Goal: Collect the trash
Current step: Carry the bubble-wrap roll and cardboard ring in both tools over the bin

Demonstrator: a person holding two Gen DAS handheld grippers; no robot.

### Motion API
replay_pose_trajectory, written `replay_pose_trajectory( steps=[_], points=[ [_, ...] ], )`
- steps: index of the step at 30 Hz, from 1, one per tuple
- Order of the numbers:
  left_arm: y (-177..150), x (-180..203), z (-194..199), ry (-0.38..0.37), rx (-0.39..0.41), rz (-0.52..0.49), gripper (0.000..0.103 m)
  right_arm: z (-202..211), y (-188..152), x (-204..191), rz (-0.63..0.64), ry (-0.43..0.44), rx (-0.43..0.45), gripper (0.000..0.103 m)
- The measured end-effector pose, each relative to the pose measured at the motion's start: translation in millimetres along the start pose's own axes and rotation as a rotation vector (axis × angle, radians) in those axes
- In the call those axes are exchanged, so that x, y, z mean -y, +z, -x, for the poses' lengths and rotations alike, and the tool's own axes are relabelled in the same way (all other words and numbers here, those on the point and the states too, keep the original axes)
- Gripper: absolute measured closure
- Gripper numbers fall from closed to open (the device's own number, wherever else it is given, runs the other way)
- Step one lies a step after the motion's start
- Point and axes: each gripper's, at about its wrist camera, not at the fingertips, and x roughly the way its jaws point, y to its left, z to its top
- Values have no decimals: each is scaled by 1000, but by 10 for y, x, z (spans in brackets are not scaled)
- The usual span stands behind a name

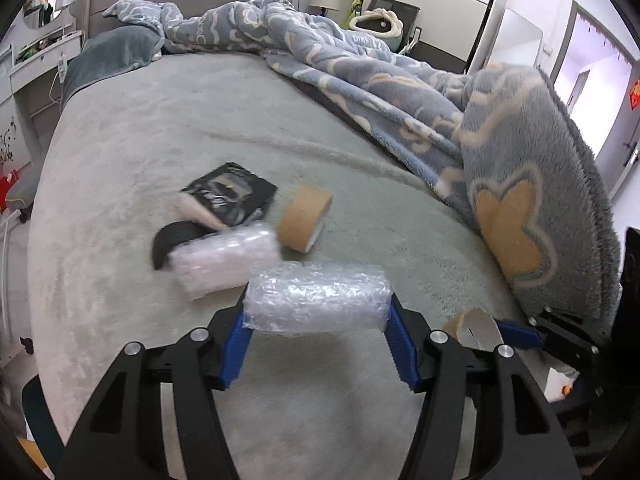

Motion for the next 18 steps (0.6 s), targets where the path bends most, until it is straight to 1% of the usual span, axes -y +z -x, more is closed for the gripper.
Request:
replay_pose_trajectory(
  steps=[4, 8, 13, 18],
  points=[
    [-34, -231, 138, 5, -5, 16, 40, -81, 130, -158, 4, -11, 9, 54],
    [-52, -481, 267, 2, -5, 69, 40, -175, 244, -302, 1, -21, 11, 54],
    [-85, -699, 477, 21, 14, 73, 40, -276, 395, -568, 11, -10, 28, 54],
    [-126, -987, 698, 35, 27, 85, 40, -420, 541, -864, 26, 19, 34, 54]
  ],
)
